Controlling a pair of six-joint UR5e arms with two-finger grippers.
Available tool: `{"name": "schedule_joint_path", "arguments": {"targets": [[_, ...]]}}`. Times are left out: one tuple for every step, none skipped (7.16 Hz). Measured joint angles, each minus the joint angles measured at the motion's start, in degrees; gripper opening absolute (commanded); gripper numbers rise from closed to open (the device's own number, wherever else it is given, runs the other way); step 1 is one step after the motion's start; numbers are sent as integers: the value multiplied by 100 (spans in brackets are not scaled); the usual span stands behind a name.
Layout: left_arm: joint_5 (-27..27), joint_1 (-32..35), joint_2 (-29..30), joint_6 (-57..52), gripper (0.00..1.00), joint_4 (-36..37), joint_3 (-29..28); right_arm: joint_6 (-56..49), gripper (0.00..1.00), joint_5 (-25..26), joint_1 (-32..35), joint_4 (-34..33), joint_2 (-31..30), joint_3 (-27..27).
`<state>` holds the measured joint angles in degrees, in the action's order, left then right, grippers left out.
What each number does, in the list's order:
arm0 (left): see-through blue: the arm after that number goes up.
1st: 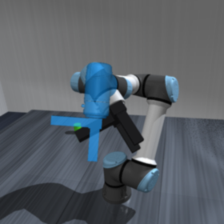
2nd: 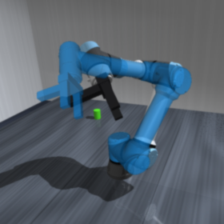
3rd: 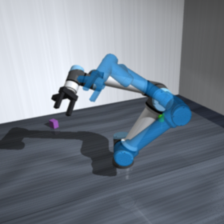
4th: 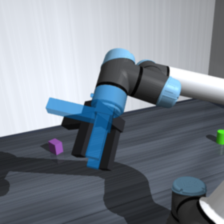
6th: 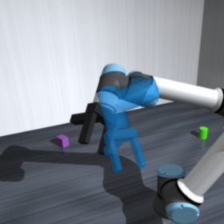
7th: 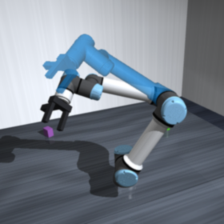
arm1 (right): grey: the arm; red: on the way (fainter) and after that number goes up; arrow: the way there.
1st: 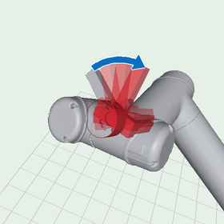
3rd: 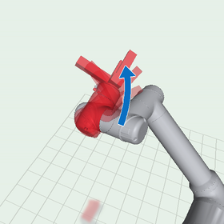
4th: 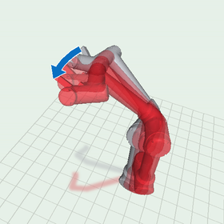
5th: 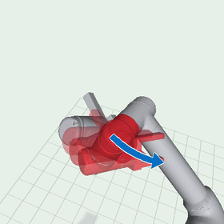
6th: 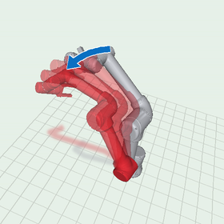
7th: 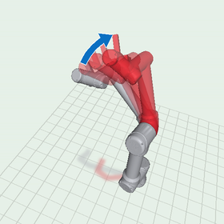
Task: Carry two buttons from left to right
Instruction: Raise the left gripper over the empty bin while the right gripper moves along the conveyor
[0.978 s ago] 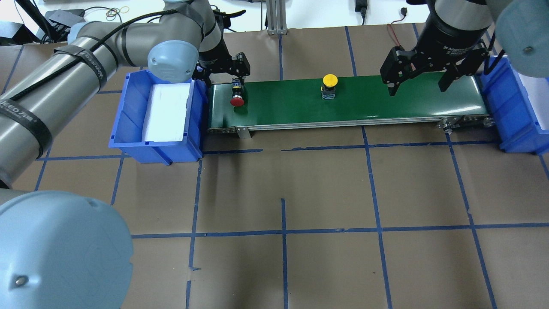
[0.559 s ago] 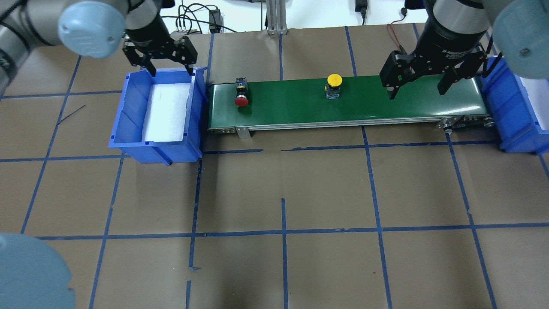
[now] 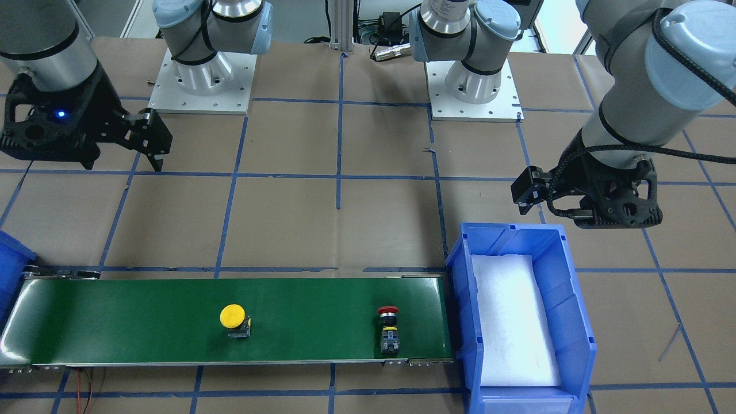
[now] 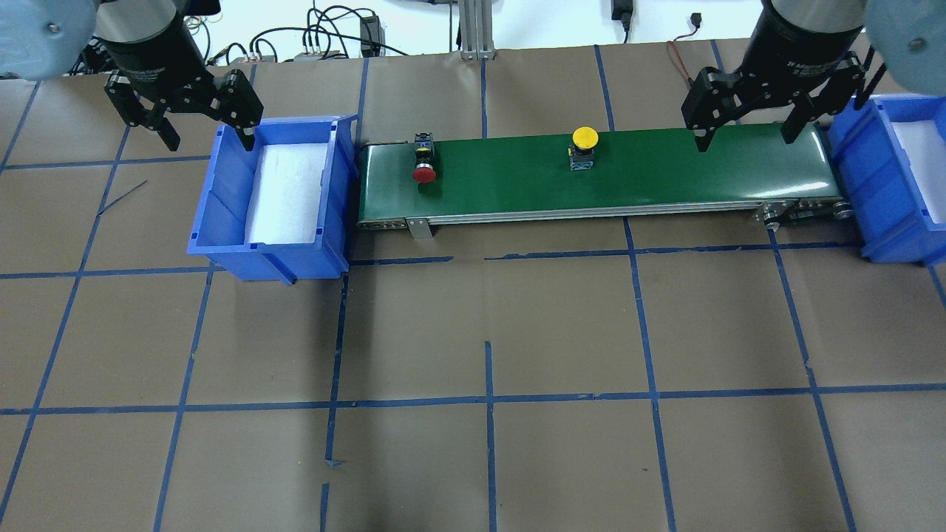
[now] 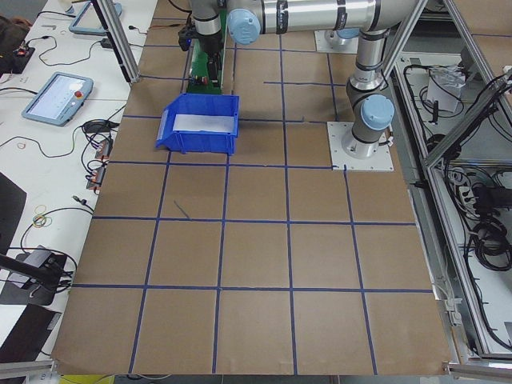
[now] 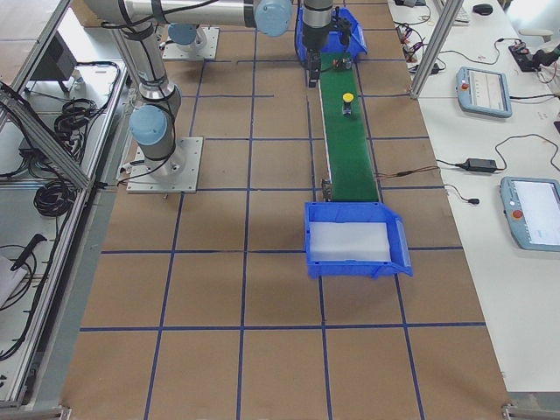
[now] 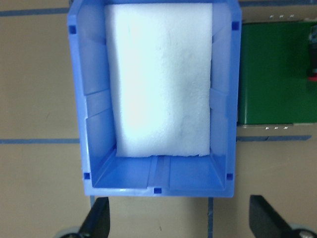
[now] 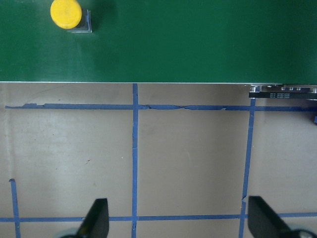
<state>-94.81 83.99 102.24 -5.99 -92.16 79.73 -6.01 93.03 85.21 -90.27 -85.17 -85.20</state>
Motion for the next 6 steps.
{"name": "schedule_joint_path", "arguments": {"targets": [[4,-7,-21,12,100,-5,40,-108,100,-7,-61,-102,270,134],[10,9,-39,37,100,-14,90,-263,100,-11,-127,-259,613,271],[10,47,-72,72,100,-5,163,-428,100,-12,-229,-358,955,452],[4,96,-118,106,100,20,234,-568,100,-13,-374,-411,1352,734],[2,139,-155,140,100,34,270,-655,100,-13,-516,-435,1763,1061],[10,159,-175,169,100,43,290,-726,100,-13,-614,-445,2068,1305]]}}
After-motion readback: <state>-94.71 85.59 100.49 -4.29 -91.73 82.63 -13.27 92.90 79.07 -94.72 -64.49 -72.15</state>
